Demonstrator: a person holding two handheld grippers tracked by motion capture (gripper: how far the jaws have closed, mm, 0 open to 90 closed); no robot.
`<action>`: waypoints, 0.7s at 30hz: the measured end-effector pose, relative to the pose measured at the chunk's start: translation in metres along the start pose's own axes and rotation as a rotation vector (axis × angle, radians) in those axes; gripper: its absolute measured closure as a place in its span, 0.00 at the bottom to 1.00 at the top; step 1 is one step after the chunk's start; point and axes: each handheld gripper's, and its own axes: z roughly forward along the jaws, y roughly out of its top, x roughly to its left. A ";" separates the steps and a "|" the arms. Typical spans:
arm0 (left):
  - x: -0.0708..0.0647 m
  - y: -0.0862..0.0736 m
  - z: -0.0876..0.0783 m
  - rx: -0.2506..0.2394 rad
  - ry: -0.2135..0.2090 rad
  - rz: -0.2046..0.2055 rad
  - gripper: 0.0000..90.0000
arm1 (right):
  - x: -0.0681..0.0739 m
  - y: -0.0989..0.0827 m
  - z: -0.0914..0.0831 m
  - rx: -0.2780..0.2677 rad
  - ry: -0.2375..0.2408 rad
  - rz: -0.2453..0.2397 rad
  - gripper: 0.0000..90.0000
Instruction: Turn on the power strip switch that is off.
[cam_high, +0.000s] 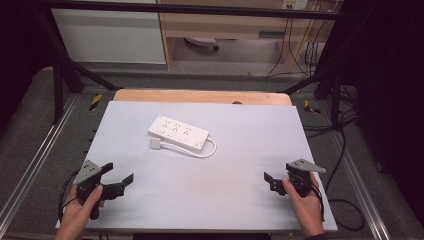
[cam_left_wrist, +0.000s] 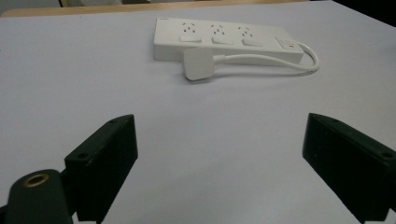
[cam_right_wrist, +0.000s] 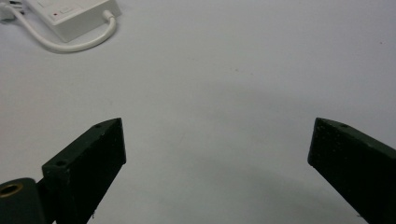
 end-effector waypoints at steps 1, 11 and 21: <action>0.000 0.000 0.000 -0.002 -0.003 -0.003 0.12 | 0.001 0.000 0.000 -0.002 0.005 -0.016 0.05; -0.001 0.003 -0.001 -0.020 -0.033 -0.004 0.10 | 0.001 0.001 0.000 -0.038 -0.003 -0.034 0.05; 0.000 0.007 -0.002 -0.032 -0.056 -0.031 0.09 | 0.004 0.002 -0.001 -0.045 0.004 -0.051 0.05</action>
